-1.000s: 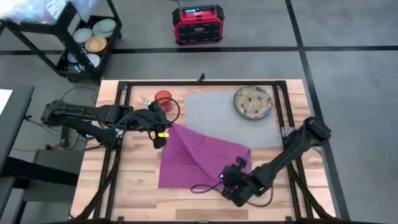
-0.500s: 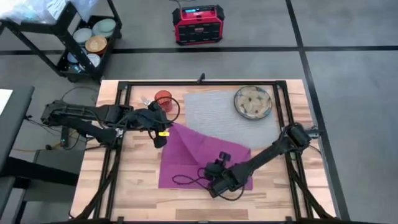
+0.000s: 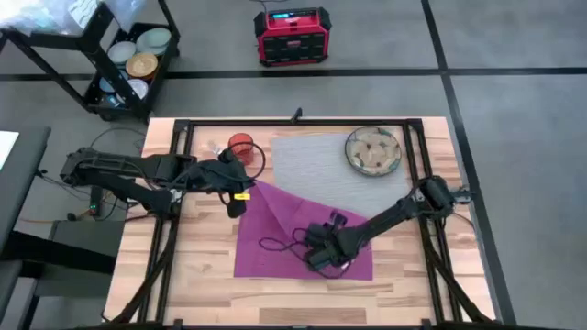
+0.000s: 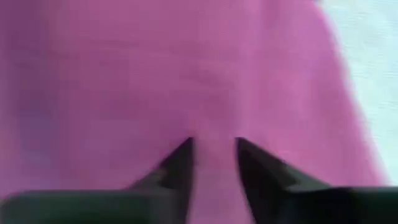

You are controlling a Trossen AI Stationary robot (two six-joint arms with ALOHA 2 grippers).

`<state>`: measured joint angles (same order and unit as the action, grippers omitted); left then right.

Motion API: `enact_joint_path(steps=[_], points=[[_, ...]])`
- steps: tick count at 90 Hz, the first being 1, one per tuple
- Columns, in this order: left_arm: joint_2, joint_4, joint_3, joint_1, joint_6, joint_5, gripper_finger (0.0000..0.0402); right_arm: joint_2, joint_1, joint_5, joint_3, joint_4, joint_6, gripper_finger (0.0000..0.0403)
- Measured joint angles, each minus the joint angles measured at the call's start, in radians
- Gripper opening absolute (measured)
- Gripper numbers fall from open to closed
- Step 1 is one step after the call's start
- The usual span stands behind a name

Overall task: Set table place
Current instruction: Fold the purple napkin

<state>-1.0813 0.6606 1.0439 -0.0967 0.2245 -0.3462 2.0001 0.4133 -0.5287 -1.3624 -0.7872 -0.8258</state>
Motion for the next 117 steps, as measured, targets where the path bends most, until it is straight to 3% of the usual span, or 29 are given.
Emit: enact_joint_path(steps=[16, 32, 40, 72, 86, 93, 105, 111, 117], points=[[0.0, -0.001, 0.0, 0.0, 0.0, 0.0, 0.0, -0.124, -0.071, 0.015, 0.041, -0.056, 0.098, 0.0003], [0.0, -0.001, 0.0, 0.0, -0.014, 0.0, 0.0, -0.253, -0.104, 0.237, 0.155, 0.312, 0.145, 0.0025], [0.0, 0.002, 0.0, 0.0, -0.021, 0.0, 0.0, -0.26, -0.086, 0.331, 0.167, 0.397, 0.15, 0.006], [0.0, 0.004, -0.001, 0.0, -0.022, 0.0, 0.0, -0.184, -0.083, 0.438, 0.167, 0.554, 0.18, 0.0258], [0.0, 0.005, -0.001, 0.0, -0.022, 0.0, 0.0, -0.092, -0.096, 0.501, 0.116, 0.517, 0.105, 0.0304], [0.0, 0.004, -0.001, 0.0, -0.021, 0.0, 0.0, -0.057, -0.105, 0.49, 0.075, 0.466, 0.088, 0.031], [0.0, 0.004, -0.001, 0.0, -0.015, 0.0, 0.0, -0.016, -0.119, 0.34, 0.041, 0.332, 0.035, 0.03], [0.0, 0.006, -0.001, 0.0, -0.006, 0.0, 0.0, -0.015, -0.121, 0.278, 0.041, 0.28, 0.014, 0.0274], [0.0, 0.008, -0.001, 0.0, -0.005, 0.0, 0.0, -0.043, -0.121, 0.247, 0.037, 0.256, 0.016, 0.0222]])
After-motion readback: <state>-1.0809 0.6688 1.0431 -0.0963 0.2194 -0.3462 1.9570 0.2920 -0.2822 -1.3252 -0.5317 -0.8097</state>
